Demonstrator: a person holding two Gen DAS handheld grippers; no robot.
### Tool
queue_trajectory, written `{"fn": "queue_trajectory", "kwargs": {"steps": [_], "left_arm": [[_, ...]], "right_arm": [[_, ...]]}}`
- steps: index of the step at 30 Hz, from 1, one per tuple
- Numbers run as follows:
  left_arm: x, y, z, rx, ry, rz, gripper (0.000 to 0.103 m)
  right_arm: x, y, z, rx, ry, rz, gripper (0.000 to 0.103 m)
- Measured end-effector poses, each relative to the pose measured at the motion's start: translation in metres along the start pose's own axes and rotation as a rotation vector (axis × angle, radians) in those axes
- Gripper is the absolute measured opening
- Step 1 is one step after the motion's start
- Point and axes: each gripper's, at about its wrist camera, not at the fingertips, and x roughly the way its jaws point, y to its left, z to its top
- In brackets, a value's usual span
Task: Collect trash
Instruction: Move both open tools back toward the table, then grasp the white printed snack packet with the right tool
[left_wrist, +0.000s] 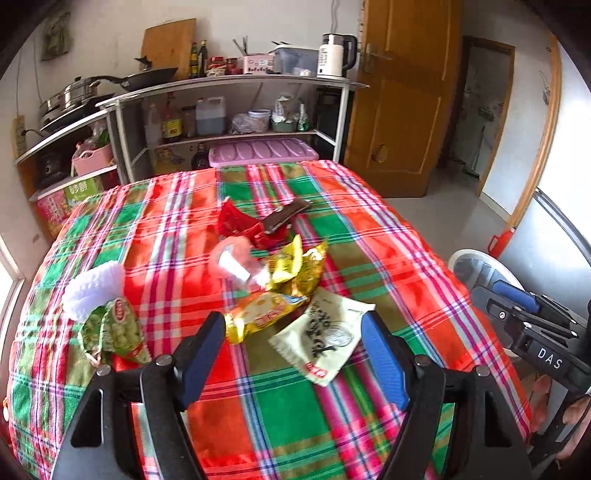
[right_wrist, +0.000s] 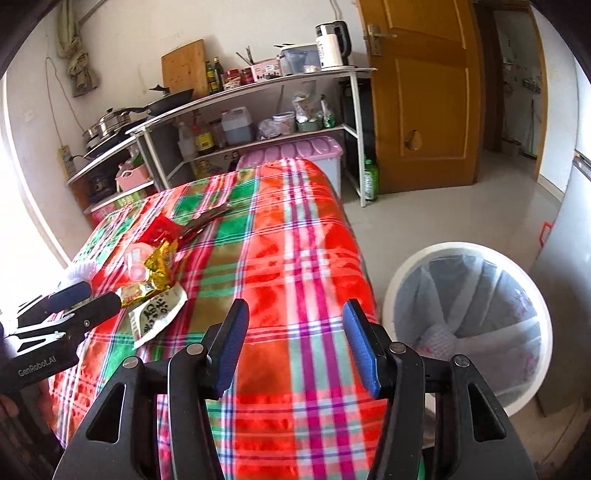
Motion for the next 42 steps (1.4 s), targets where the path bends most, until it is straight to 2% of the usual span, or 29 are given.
{"fn": "queue_trajectory", "kwargs": {"steps": [3,9,16,22,24,31,36,42], "left_arm": [[-0.001,0.024,-0.006,-0.026,0.0,0.054,0.079],[-0.008,0.063,-0.016,-0.094,-0.013,0.106,0.08],[-0.01,0.097,-0.026,-0.143,0.001,0.136,0.083],[-0.006,0.125,-0.036,-0.193,0.03,0.126,0.083],[-0.003,0.132,-0.036,-0.21,0.044,0.106,0.083],[0.011,0.144,-0.031,-0.23,0.064,0.154,0.083],[0.018,0.143,-0.025,-0.196,0.067,0.165,0.084],[0.024,0.144,-0.026,-0.199,0.076,0.154,0.082]], "right_arm": [[0.01,0.018,0.001,-0.03,0.015,0.029,0.054],[0.031,0.047,0.0,-0.075,0.063,0.085,0.054],[0.053,0.078,-0.005,-0.107,0.142,0.17,0.054],[0.07,0.101,-0.009,-0.134,0.193,0.198,0.055],[0.076,0.106,-0.009,-0.137,0.206,0.197,0.055],[0.089,0.123,-0.007,-0.158,0.217,0.181,0.055],[0.096,0.129,-0.002,-0.153,0.222,0.165,0.055],[0.102,0.135,0.001,-0.14,0.21,0.137,0.055]]}}
